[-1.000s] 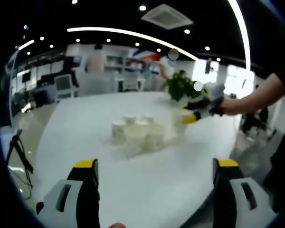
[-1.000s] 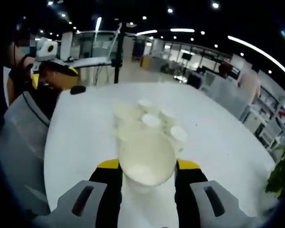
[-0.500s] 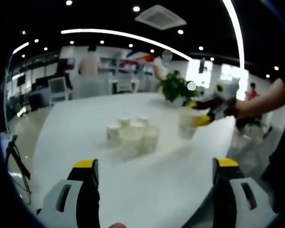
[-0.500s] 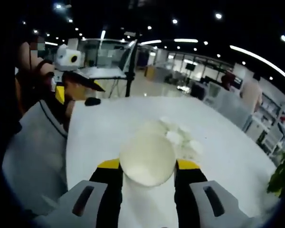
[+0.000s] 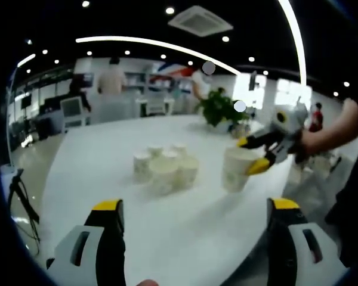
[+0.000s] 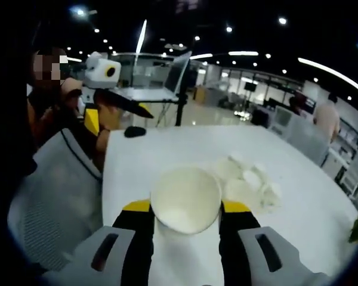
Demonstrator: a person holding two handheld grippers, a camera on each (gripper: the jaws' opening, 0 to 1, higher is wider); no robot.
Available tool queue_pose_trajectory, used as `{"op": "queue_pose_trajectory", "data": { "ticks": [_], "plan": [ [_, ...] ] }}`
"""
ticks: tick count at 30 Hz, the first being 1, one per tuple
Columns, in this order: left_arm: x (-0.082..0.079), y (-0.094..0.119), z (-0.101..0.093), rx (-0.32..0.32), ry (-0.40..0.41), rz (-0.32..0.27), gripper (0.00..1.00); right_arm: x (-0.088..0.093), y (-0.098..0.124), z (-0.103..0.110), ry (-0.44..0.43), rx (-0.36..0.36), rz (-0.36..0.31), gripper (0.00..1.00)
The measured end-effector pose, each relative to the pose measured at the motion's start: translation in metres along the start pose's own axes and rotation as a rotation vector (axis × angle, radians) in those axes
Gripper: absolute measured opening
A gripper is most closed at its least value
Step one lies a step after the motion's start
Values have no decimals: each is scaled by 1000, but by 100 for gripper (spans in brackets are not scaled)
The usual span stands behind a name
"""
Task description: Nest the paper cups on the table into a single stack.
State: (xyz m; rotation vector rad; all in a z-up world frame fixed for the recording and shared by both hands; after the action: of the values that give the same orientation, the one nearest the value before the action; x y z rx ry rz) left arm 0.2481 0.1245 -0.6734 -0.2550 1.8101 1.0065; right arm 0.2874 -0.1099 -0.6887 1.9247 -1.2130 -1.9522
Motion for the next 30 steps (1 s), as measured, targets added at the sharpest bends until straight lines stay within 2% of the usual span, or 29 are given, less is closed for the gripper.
{"op": "queue_pose_trajectory", "data": {
  "ticks": [8, 18, 30],
  "plan": [
    [2, 2, 1, -7, 10, 5, 98, 8, -14, 8, -3, -27, 10, 39],
    [4, 4, -1, -10, 16, 10, 98, 28, -38, 15, -11, -43, 50, 39],
    [11, 6, -6, -7, 24, 23, 98, 35, -44, 25, -16, -37, 74, 39]
  ]
}}
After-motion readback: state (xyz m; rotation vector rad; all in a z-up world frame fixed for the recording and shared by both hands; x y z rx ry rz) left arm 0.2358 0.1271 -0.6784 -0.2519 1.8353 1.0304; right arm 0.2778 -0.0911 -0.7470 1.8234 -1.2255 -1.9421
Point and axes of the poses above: the point that each gripper's makers call its tool centre point, and the gripper's own axes: y roughly backward along the fingers, z roughly to its left, x roughly out of its underside, the point moved 6 cm from there along y, roughly backward along the fingers, and after that the axes turned 10 degrees about z, right-handed, at the moved point
